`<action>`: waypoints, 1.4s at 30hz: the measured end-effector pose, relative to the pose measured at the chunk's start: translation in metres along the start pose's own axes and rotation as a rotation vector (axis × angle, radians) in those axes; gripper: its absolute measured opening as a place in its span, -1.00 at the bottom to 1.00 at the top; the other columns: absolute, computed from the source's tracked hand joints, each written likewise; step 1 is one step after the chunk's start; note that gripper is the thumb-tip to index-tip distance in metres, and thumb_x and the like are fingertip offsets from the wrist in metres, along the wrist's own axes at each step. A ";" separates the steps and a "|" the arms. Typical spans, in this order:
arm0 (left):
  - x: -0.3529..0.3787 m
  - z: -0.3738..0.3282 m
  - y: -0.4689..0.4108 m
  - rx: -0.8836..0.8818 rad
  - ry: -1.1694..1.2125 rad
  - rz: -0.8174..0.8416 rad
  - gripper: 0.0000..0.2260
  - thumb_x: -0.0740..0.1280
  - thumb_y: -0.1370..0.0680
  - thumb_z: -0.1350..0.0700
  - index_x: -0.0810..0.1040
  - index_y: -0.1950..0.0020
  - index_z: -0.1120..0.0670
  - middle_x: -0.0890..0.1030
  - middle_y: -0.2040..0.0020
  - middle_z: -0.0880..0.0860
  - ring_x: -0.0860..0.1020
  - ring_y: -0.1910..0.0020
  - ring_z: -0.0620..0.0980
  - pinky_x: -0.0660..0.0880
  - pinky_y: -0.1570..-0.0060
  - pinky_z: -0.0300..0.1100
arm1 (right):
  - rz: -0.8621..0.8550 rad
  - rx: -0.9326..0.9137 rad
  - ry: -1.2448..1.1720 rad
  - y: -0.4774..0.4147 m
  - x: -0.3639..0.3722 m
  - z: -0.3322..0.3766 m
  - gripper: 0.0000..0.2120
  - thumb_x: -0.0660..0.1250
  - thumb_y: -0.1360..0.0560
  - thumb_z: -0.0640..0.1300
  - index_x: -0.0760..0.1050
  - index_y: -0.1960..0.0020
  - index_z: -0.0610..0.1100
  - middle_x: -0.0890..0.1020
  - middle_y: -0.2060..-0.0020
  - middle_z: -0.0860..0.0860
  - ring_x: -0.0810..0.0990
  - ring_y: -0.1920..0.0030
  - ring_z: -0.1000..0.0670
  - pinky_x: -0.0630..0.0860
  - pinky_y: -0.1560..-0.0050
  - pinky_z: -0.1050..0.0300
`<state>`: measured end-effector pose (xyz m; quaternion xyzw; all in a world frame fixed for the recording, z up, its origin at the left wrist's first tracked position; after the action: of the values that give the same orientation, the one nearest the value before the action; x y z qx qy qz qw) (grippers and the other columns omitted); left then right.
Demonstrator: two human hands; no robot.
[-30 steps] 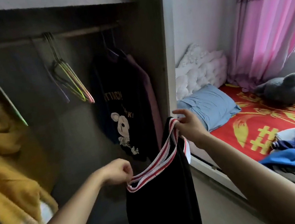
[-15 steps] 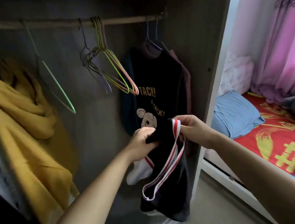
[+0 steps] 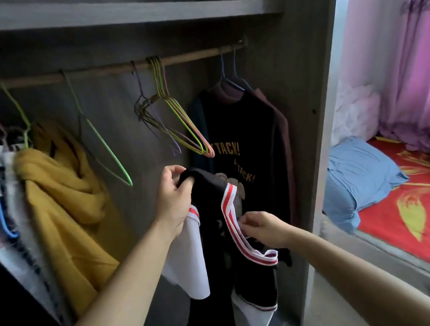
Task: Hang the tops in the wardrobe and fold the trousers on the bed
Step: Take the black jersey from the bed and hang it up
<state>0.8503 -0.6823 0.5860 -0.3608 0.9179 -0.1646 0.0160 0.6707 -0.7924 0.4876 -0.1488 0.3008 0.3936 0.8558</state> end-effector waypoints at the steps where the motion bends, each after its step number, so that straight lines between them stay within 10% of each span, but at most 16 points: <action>1: -0.007 -0.003 0.000 -0.008 0.037 -0.018 -0.83 0.29 -0.57 0.30 0.47 -0.03 0.03 0.64 0.13 0.01 0.61 0.12 -0.06 0.57 0.09 -0.18 | 0.009 0.034 -0.159 -0.001 0.002 0.006 -0.85 0.33 -0.56 -0.07 0.58 -0.04 -0.14 0.61 0.16 -0.01 0.58 0.12 -0.01 0.54 -0.12 -0.12; 5: -0.032 -0.003 0.003 -0.025 0.036 -0.039 -0.74 0.21 -0.58 0.36 0.48 -0.13 0.03 0.66 0.02 0.06 0.65 0.02 -0.03 0.60 0.04 -0.20 | 0.254 -0.027 -0.301 -0.005 0.021 0.035 -0.77 0.32 -0.55 0.03 0.56 -0.10 -0.08 0.58 0.12 -0.10 0.56 0.12 -0.07 0.48 -0.03 0.02; 11: -0.071 0.016 0.012 -0.022 -0.260 -0.051 -0.71 0.10 -0.55 0.35 0.45 -0.07 0.01 0.70 0.14 0.00 0.64 0.03 -0.04 0.52 -0.10 -0.12 | -0.215 -0.128 -0.356 -0.039 -0.002 0.062 -0.83 0.25 -0.64 -0.02 0.47 0.10 -0.04 0.51 0.30 0.04 0.55 0.35 0.07 0.56 0.24 0.09; 14: -0.085 0.020 0.013 -0.023 -0.365 -0.065 -0.69 0.10 -0.53 0.35 0.46 -0.02 -0.04 0.62 0.22 0.01 0.59 0.14 -0.07 0.49 0.03 -0.23 | -0.055 -0.100 -0.209 -0.061 0.009 0.064 -0.98 0.32 -0.59 -0.09 0.51 -0.02 -0.02 0.56 0.22 0.07 0.57 0.24 0.08 0.54 0.13 0.13; 22: -0.090 0.006 -0.002 -0.067 -0.064 -0.147 -0.77 0.05 -0.58 0.36 0.41 0.02 0.09 0.42 0.23 0.07 0.55 0.36 -0.11 0.61 -0.05 0.06 | 0.569 -0.239 -0.009 -0.069 0.084 0.079 -0.60 0.41 -0.48 0.07 0.53 -0.25 -0.07 0.66 -0.13 0.00 0.63 -0.14 0.01 0.57 -0.22 0.04; 29: -0.118 -0.001 -0.003 -0.075 -0.243 -0.290 -0.84 0.16 -0.59 0.11 0.47 0.13 0.08 0.50 0.17 0.05 0.46 0.07 0.06 0.41 -0.03 -0.01 | -0.035 -0.414 0.076 -0.097 0.059 0.077 -0.69 0.26 -0.63 0.04 0.45 0.16 -0.17 0.55 0.33 -0.02 0.54 0.27 -0.02 0.47 0.18 -0.05; 33: -0.120 0.019 -0.001 -0.167 -0.521 -0.086 -0.31 0.32 -0.32 -0.51 0.55 0.14 0.17 0.50 0.30 -0.03 0.47 0.26 -0.12 0.37 0.19 -0.28 | -0.230 -0.571 0.061 -0.102 0.040 0.089 -0.75 0.33 -0.57 0.09 0.59 0.15 -0.06 0.58 0.36 0.09 0.55 0.31 0.06 0.48 0.26 0.02; 39: -0.118 0.033 -0.011 -0.026 -0.814 -0.163 -0.96 0.50 -0.46 0.05 0.71 0.20 -0.05 0.62 0.29 -0.05 0.56 0.16 -0.13 0.37 0.20 -0.37 | -0.225 -0.560 0.108 -0.108 0.035 0.091 -0.77 0.43 -0.42 0.19 0.65 0.16 0.03 0.65 0.26 0.12 0.61 0.23 0.09 0.55 0.21 0.06; 42: -0.125 0.022 -0.009 0.114 -1.074 -0.199 -0.88 0.45 -0.49 0.13 0.72 0.02 -0.04 0.51 0.19 -0.08 0.55 0.10 -0.04 0.37 0.17 -0.36 | -0.041 -0.476 0.183 -0.115 0.040 0.091 -0.90 0.48 -0.40 0.15 0.59 0.16 0.18 0.60 0.31 0.20 0.56 0.28 0.21 0.47 0.23 0.23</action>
<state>0.9524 -0.6114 0.5572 -0.4777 0.7318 -0.0076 0.4860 0.8151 -0.7984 0.5351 -0.3872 0.2729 0.4209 0.7736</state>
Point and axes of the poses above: each hand's wrist, its own y-axis away from the middle knuckle, its own x-axis out of the palm, z = x × y, the point moved 4 cm from there along -y, towards the middle knuckle
